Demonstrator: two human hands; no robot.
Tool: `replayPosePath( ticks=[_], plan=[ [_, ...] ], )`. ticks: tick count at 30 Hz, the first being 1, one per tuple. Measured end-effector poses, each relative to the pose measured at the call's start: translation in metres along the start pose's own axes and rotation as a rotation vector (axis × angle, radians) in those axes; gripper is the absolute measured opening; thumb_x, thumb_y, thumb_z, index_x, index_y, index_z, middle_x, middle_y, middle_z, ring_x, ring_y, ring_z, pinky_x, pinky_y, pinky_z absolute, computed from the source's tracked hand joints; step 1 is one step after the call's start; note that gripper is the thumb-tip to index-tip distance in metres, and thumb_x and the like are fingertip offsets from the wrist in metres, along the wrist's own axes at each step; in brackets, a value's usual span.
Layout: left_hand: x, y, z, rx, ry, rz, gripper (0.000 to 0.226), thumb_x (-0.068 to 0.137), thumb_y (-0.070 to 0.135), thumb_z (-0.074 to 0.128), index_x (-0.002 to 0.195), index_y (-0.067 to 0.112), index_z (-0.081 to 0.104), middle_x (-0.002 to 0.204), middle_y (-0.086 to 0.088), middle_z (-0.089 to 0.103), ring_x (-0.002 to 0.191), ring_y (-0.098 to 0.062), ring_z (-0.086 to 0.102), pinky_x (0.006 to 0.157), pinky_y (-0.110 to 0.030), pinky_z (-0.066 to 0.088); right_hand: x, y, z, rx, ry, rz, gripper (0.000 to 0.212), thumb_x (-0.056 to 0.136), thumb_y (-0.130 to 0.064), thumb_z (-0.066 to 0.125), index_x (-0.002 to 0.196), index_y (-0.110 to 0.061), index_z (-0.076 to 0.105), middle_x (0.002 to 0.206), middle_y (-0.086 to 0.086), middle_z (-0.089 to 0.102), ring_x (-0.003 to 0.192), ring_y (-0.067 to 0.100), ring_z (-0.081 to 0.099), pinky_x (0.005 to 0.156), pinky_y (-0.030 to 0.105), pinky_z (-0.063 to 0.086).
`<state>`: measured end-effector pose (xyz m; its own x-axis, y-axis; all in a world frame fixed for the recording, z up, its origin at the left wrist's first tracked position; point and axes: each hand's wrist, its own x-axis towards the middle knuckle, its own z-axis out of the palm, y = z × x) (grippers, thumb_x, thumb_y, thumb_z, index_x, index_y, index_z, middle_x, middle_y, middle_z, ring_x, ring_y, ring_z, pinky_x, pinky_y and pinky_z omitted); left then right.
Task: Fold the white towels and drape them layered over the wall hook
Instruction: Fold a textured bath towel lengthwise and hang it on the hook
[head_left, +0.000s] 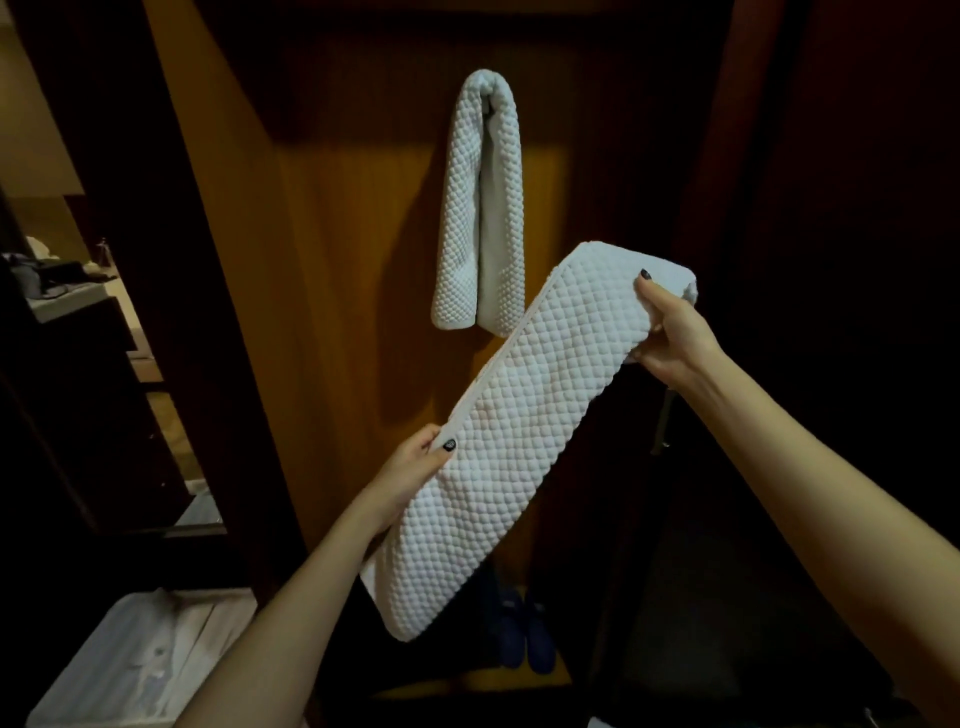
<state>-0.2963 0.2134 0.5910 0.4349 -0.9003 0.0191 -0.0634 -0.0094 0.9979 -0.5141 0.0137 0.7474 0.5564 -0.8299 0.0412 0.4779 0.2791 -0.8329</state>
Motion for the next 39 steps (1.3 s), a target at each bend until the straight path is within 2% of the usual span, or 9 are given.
replayPosePath(
  ticks=[3, 8, 11, 16, 21, 24, 28, 32, 39],
  plan=[
    [0.02, 0.03, -0.019, 0.043, 0.016, 0.041, 0.011, 0.097, 0.028, 0.058, 0.101, 0.023, 0.066, 0.097, -0.001, 0.074, 0.085, -0.019, 0.072, 0.064, -0.027, 0.056, 0.008, -0.011, 0.0, 0.022, -0.03, -0.001, 0.031, 0.095, -0.016, 0.06, 0.123, -0.008, 0.052, 0.117, 0.011, 0.067, 0.093, 0.021, 0.073, 0.069, 0.037, 0.06],
    [0.056, 0.093, -0.053, 0.122, 0.039, 0.139, 0.016, 0.092, 0.036, 0.063, 0.096, 0.023, 0.069, 0.1, -0.003, 0.073, 0.091, -0.021, 0.072, 0.068, -0.028, 0.057, 0.029, -0.031, 0.016, 0.058, -0.095, -0.004, 0.026, 0.098, -0.02, 0.055, 0.121, -0.007, 0.052, 0.115, 0.013, 0.067, 0.092, 0.025, 0.073, 0.063, 0.04, 0.06],
    [0.078, 0.135, -0.074, 0.131, 0.043, 0.207, 0.022, 0.087, 0.039, 0.066, 0.095, 0.019, 0.07, 0.1, -0.005, 0.073, 0.091, -0.022, 0.071, 0.07, -0.03, 0.057, 0.043, -0.049, 0.039, 0.122, -0.108, -0.013, 0.022, 0.099, -0.018, 0.054, 0.112, -0.001, 0.054, 0.096, 0.015, 0.075, 0.085, 0.026, 0.074, 0.059, 0.039, 0.06],
    [0.113, 0.197, -0.112, 0.161, 0.065, 0.322, 0.019, 0.08, 0.044, 0.065, 0.088, 0.027, 0.071, 0.095, 0.002, 0.074, 0.087, -0.016, 0.071, 0.067, -0.029, 0.054, 0.071, -0.075, 0.086, 0.055, -0.158, -0.132, 0.016, 0.1, -0.016, 0.052, 0.104, -0.003, 0.059, 0.083, 0.006, 0.077, 0.078, 0.018, 0.075, 0.059, 0.031, 0.06],
    [0.156, 0.26, -0.151, 0.156, 0.066, 0.466, 0.013, 0.081, 0.038, 0.066, 0.084, 0.027, 0.071, 0.088, 0.003, 0.073, 0.08, -0.014, 0.07, 0.065, -0.026, 0.054, 0.103, -0.104, 0.134, 0.061, -0.259, -0.276, 0.019, 0.102, -0.014, 0.046, 0.107, -0.003, 0.06, 0.094, 0.005, 0.075, 0.085, 0.015, 0.073, 0.067, 0.029, 0.06],
    [0.188, 0.298, -0.173, 0.098, 0.058, 0.524, 0.009, 0.08, 0.032, 0.068, 0.082, 0.024, 0.071, 0.085, 0.0, 0.072, 0.076, -0.015, 0.069, 0.063, -0.027, 0.056, 0.129, -0.121, 0.161, 0.068, -0.306, -0.363, 0.019, 0.103, -0.012, 0.042, 0.105, -0.004, 0.059, 0.089, 0.003, 0.075, 0.083, 0.012, 0.073, 0.067, 0.027, 0.06],
    [0.238, 0.337, -0.197, 0.061, 0.066, 0.537, 0.009, 0.082, 0.028, 0.068, 0.085, 0.019, 0.069, 0.083, -0.003, 0.071, 0.072, -0.016, 0.068, 0.061, -0.029, 0.056, 0.177, -0.134, 0.189, 0.092, -0.297, -0.405, 0.017, 0.102, -0.01, 0.043, 0.103, -0.004, 0.058, 0.095, 0.005, 0.07, 0.087, 0.014, 0.071, 0.065, 0.027, 0.059],
    [0.293, 0.354, -0.215, 0.027, 0.06, 0.498, 0.008, 0.088, 0.023, 0.067, 0.088, 0.015, 0.067, 0.083, -0.005, 0.071, 0.07, -0.017, 0.068, 0.058, -0.029, 0.057, 0.237, -0.139, 0.205, 0.154, -0.241, -0.361, 0.015, 0.101, -0.009, 0.046, 0.103, 0.001, 0.057, 0.101, 0.012, 0.066, 0.089, 0.019, 0.069, 0.066, 0.03, 0.061],
    [0.381, 0.361, -0.233, -0.032, 0.11, 0.417, 0.029, 0.085, 0.029, 0.07, 0.104, 0.008, 0.068, 0.092, -0.009, 0.075, 0.081, -0.022, 0.072, 0.067, -0.034, 0.058, 0.337, -0.138, 0.216, 0.189, -0.185, -0.316, 0.019, 0.103, -0.011, 0.043, 0.106, 0.005, 0.052, 0.11, 0.02, 0.061, 0.1, 0.028, 0.063, 0.068, 0.038, 0.06]
  ],
)
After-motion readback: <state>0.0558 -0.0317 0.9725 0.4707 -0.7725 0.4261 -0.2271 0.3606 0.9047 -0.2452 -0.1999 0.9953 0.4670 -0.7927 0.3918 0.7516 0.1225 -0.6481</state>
